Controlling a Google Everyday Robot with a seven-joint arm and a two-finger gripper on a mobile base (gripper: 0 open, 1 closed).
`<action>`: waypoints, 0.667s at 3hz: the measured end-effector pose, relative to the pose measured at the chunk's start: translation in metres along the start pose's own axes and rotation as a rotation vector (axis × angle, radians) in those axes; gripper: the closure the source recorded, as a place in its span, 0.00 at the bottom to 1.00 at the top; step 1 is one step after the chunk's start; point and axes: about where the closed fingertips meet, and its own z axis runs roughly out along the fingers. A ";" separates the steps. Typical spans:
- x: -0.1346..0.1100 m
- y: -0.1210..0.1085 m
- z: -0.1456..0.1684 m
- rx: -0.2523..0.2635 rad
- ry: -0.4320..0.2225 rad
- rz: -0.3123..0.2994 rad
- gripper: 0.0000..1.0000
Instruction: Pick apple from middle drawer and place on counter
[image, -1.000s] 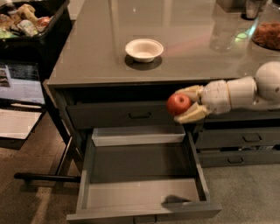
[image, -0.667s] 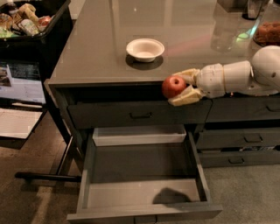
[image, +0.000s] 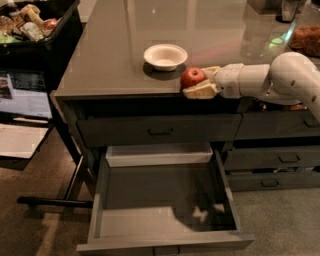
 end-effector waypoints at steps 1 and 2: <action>0.006 -0.029 0.010 0.126 0.012 0.118 1.00; 0.010 -0.045 0.015 0.198 0.019 0.183 1.00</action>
Offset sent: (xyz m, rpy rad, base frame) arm 0.0628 -0.0297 -0.0075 0.1060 0.1026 -0.3676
